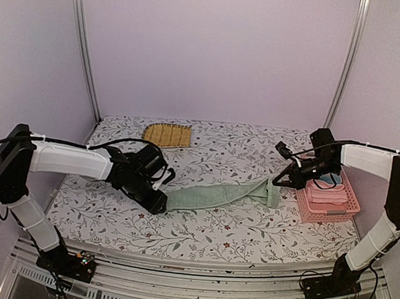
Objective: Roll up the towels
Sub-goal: Pick up the towel from the center of the board, then smooth out the towel at the center of the board, then move the towel to the center of the board, then pick up the towel from the center of the board.
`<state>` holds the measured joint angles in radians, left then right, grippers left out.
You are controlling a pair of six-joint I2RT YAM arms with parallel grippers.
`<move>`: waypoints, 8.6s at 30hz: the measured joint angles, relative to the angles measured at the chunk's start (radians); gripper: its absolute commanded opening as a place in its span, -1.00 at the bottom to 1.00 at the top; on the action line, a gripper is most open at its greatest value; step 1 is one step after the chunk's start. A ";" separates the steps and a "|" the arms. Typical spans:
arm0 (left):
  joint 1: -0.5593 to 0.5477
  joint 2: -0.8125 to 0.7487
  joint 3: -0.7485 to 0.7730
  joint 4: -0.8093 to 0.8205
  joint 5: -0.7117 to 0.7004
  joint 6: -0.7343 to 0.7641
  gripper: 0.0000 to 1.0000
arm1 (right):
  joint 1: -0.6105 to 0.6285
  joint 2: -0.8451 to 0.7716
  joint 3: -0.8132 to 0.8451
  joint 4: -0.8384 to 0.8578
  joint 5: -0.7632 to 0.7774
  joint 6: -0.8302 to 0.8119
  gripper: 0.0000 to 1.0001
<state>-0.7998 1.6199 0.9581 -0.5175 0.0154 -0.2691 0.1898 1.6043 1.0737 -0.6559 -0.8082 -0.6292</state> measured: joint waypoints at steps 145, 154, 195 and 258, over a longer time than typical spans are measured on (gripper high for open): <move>0.312 -0.225 -0.150 0.222 -0.047 -0.225 -1.00 | 0.127 0.126 0.370 -0.016 0.087 0.123 -0.29; 0.285 -0.220 -0.200 0.181 0.093 -0.285 -1.00 | 0.248 0.187 0.122 -0.081 0.165 0.039 -0.50; 0.191 -0.368 -0.337 -0.166 0.060 -0.521 -1.00 | 0.340 0.167 -0.065 -0.122 0.410 0.033 -0.54; 0.526 0.064 -0.011 0.161 0.077 -0.165 -0.19 | 0.142 0.701 0.734 -0.199 0.430 0.189 -0.79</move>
<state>-0.2737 1.6840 0.9474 -0.3569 0.0929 -0.4339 0.3317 2.3054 1.8076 -0.8547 -0.3779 -0.4404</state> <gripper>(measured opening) 0.398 0.189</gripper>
